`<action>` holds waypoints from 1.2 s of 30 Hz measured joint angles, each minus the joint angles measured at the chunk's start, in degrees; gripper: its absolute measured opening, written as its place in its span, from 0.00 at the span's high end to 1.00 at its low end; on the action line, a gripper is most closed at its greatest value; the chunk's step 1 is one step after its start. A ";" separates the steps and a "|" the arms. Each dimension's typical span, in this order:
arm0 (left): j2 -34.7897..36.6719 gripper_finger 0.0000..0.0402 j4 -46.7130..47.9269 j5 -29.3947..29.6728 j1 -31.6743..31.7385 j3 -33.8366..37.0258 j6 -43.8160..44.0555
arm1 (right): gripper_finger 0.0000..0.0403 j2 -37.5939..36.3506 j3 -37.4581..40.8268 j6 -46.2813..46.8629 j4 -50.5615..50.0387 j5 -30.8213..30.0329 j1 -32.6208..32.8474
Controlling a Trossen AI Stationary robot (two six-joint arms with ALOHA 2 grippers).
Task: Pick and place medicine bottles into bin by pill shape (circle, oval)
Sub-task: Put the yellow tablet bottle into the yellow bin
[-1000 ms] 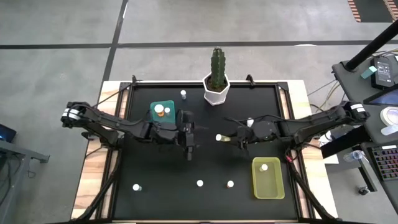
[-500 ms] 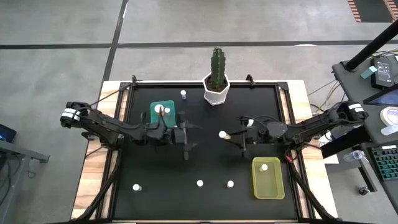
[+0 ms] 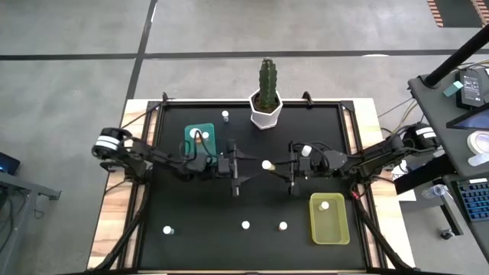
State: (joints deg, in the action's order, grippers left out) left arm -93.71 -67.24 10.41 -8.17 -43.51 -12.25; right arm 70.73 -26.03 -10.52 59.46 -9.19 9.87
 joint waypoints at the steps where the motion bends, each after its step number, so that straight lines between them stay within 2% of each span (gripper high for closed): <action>1: -0.81 0.44 -1.19 0.00 0.07 -0.11 0.12 | 0.75 0.15 -0.24 0.01 0.19 0.00 0.00; 7: -5.36 0.44 -3.32 -3.14 1.43 -3.46 4.34 | 0.75 -0.10 -0.27 0.17 -0.06 0.00 0.00; 16: -9.60 0.46 -4.15 -4.60 2.23 -7.77 4.39 | 0.75 -0.08 -0.25 0.42 -0.08 0.00 0.00; 21: -9.60 0.54 -4.51 -5.68 2.23 -8.07 4.01 | 0.75 -0.08 -0.25 0.42 -0.10 0.00 0.00; 31: -9.60 0.77 -4.36 -5.75 2.23 -7.89 4.00 | 0.75 -0.08 -0.22 0.42 -0.49 0.07 0.00; 36: -9.58 0.82 -4.33 -5.75 2.23 -7.82 4.00 | 0.74 -0.10 -0.21 0.44 -0.47 0.04 0.00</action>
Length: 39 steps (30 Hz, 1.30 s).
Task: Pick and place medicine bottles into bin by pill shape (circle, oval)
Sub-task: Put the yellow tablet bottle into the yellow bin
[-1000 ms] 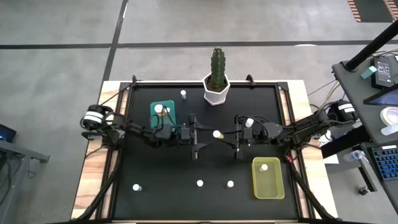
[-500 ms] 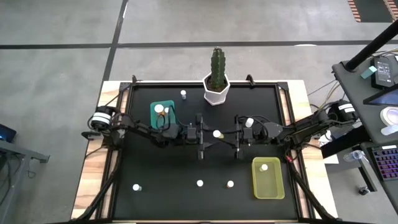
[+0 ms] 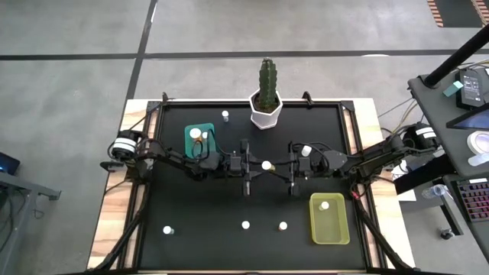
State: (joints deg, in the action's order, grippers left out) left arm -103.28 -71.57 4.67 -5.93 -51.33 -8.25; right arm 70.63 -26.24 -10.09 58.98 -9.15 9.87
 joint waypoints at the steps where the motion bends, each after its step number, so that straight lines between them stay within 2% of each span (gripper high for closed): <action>1: 0.02 0.82 0.02 0.00 0.00 0.02 0.00 | 0.73 0.00 0.00 0.00 0.00 -0.02 0.00; 10: 0.81 0.81 0.99 -0.07 -0.02 0.65 -0.10 | 0.55 -0.81 -0.29 1.61 -1.79 -0.46 -0.02; 12: 1.56 0.81 2.74 0.26 -0.02 1.18 -0.44 | 0.50 -1.92 -0.34 2.87 -4.33 -2.42 -0.02; 17: 5.84 0.81 14.62 3.68 -0.02 2.01 -1.63 | 0.42 -6.42 -0.39 6.06 -13.79 -4.88 -0.05; 23: 10.30 0.81 31.88 7.84 -0.02 1.84 -1.68 | 0.40 -11.20 -4.89 8.67 -30.34 -5.06 0.00; 31: 10.54 0.81 33.57 7.96 -0.02 1.92 -1.55 | 0.40 -8.47 -16.52 8.55 -49.62 -5.92 -0.04; 39: 10.54 0.81 33.60 8.02 -0.02 1.88 -1.70 | 0.40 -3.39 -24.91 7.93 -59.15 -5.92 -0.04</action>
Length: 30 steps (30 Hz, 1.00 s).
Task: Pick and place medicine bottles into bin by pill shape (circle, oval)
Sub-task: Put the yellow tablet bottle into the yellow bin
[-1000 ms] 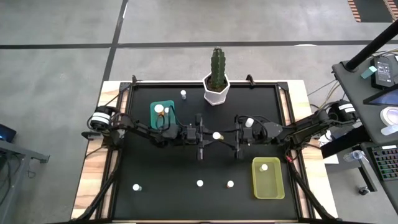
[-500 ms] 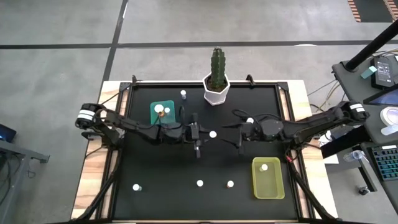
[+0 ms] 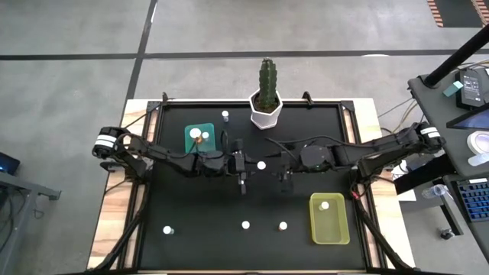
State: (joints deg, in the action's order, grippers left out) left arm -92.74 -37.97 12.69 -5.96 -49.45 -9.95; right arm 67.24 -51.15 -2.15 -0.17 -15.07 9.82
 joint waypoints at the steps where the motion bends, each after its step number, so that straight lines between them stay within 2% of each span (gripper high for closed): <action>1: 0.01 0.81 -0.07 0.00 0.00 0.00 0.00 | 0.40 0.53 -0.76 0.00 -0.46 0.00 0.00; 17: 0.01 0.81 -0.62 0.02 0.00 -0.09 -0.99 | 0.49 3.70 -4.07 -0.44 -2.59 -0.10 -0.11; 30: -0.01 0.81 -0.71 0.02 0.00 -0.33 -1.49 | 0.68 3.81 -3.98 -0.52 -2.60 -0.11 -0.09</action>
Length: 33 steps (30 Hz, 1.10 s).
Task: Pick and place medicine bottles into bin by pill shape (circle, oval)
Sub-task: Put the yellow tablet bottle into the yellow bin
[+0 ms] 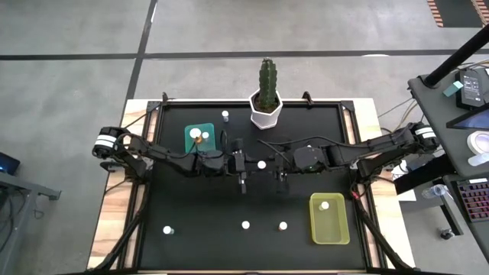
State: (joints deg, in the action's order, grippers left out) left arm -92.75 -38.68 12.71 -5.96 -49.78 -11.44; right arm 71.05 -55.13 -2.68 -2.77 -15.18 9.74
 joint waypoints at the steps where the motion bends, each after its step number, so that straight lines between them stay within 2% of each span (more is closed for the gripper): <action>1: 0.01 0.81 0.02 0.00 0.00 0.00 0.00 | 0.69 0.00 0.00 0.02 -0.02 0.00 0.00; 8: 0.00 0.77 0.07 0.00 0.00 0.00 0.00 | 0.73 -0.04 0.02 0.09 -0.13 0.05 0.00; 17: 0.12 0.57 0.13 -0.02 -0.01 0.07 0.28 | 0.72 -0.89 0.02 0.45 -1.27 0.09 -0.01; 21: 1.09 0.52 0.86 -0.02 -0.04 0.50 0.09 | 0.72 -3.07 0.04 3.63 -6.04 0.15 0.02; 26: 2.95 0.50 4.53 -0.02 -0.05 0.55 -1.14 | 0.72 -6.65 0.04 11.43 -14.57 1.69 0.63; 33: 3.87 0.50 5.93 -0.02 -0.09 0.56 -1.36 | 0.71 -11.37 0.07 22.84 -29.08 3.33 6.03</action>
State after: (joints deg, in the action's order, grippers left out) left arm -88.88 -32.74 12.69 -6.04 -49.22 -12.80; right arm 59.68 -55.07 20.17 -31.85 -11.85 15.76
